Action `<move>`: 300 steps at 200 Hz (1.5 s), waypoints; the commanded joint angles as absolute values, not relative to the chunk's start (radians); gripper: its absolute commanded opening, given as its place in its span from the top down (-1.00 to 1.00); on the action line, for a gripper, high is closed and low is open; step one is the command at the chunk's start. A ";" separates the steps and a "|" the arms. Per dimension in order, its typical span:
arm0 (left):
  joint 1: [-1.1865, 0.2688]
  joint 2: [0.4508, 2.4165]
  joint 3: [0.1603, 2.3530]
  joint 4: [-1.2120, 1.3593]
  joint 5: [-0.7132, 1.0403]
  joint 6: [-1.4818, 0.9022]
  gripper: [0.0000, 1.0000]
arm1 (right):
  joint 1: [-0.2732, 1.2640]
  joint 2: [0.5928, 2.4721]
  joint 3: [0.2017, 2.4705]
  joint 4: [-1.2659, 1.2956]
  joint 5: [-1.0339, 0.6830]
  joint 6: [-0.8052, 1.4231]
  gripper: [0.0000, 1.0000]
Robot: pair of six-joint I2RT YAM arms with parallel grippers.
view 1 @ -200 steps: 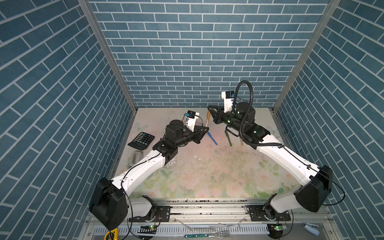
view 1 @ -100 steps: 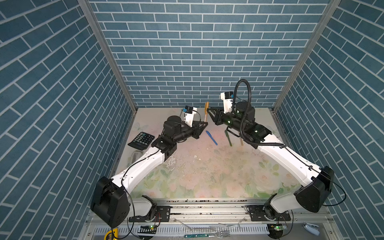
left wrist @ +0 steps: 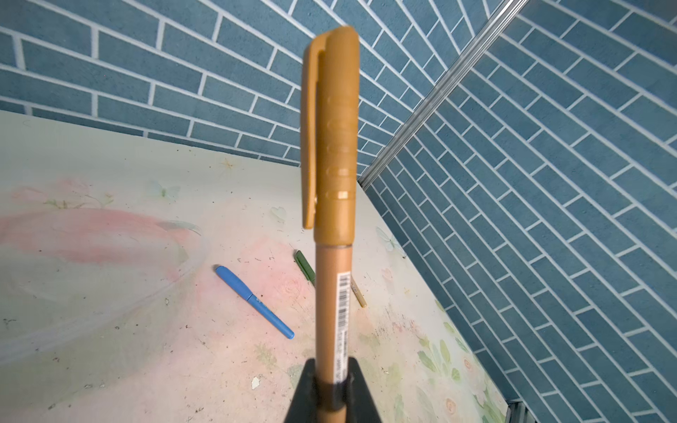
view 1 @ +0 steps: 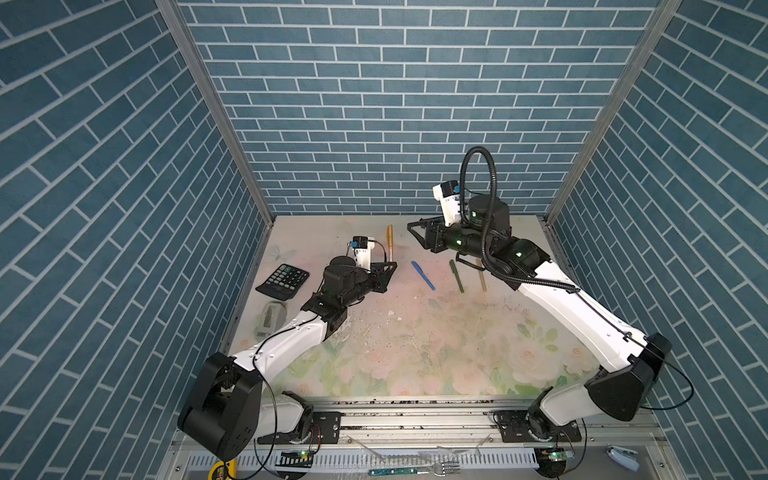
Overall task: Insert the pens into the pen caps
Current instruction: 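Grasp the capped tan pen with the right gripper below the left gripper, then open the left gripper and lower the capped pen to the table with the right gripper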
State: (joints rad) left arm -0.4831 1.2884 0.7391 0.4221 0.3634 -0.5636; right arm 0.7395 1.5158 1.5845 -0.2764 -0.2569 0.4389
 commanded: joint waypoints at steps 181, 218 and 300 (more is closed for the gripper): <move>-0.486 1.226 0.701 0.551 0.429 -0.612 1.00 | 0.767 1.721 1.621 -0.245 -0.443 0.549 0.69; -0.485 1.204 0.701 0.518 0.400 -0.616 0.21 | 0.767 1.709 1.614 -0.240 -0.400 0.554 0.80; -0.474 0.734 0.496 0.108 -0.009 -0.610 -0.81 | 0.699 1.945 1.575 -0.340 -0.266 0.565 0.79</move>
State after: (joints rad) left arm -0.4824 0.8417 0.5545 0.2337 0.1265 -0.6178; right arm 0.7010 1.8252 1.5932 -0.2787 -0.3065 0.5457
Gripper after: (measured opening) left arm 0.902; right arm 0.130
